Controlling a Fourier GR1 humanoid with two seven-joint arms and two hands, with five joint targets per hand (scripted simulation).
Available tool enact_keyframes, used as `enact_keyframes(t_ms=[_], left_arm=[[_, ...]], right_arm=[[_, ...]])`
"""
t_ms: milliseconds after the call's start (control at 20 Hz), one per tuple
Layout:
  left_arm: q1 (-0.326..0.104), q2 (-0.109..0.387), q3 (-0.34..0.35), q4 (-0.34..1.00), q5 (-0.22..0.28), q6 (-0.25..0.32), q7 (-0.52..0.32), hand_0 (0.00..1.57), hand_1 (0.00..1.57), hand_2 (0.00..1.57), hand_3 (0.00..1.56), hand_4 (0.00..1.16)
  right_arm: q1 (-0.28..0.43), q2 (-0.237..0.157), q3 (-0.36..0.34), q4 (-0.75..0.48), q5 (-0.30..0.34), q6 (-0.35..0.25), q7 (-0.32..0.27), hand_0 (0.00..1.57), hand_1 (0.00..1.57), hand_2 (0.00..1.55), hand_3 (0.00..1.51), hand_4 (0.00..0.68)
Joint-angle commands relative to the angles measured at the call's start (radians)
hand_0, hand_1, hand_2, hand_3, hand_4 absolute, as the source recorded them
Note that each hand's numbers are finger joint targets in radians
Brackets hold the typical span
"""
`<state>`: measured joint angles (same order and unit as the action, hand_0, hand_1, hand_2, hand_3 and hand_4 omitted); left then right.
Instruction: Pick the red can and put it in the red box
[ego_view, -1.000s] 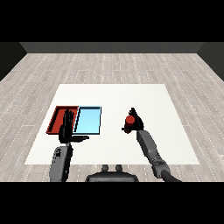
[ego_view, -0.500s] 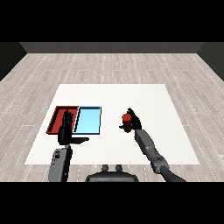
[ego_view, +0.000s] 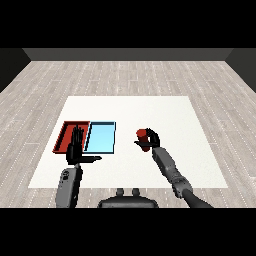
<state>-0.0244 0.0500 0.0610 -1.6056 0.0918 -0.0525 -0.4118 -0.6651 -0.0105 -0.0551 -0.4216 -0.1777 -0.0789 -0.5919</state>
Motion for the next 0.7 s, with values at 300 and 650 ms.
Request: enact_keyframes(t_ms=[300, 650], left_arm=[[0.000, 0.012, 0.008, 0.003, 0.021, -0.030, -0.010, 0.00, 0.00, 0.00, 0.00, 0.00], [0.009, -0.017, -0.058, -0.024, -0.017, -0.018, 0.043, 0.00, 0.00, 0.00, 0.00, 0.00]], right_arm=[[0.097, -0.003, 0.075, -0.283, 0.067, -0.041, 0.095, 1.44, 1.44, 1.43, 1.37, 0.615], [0.117, -0.034, 0.087, -0.480, 0.089, -0.061, 0.163, 1.44, 1.44, 1.43, 1.38, 0.622]])
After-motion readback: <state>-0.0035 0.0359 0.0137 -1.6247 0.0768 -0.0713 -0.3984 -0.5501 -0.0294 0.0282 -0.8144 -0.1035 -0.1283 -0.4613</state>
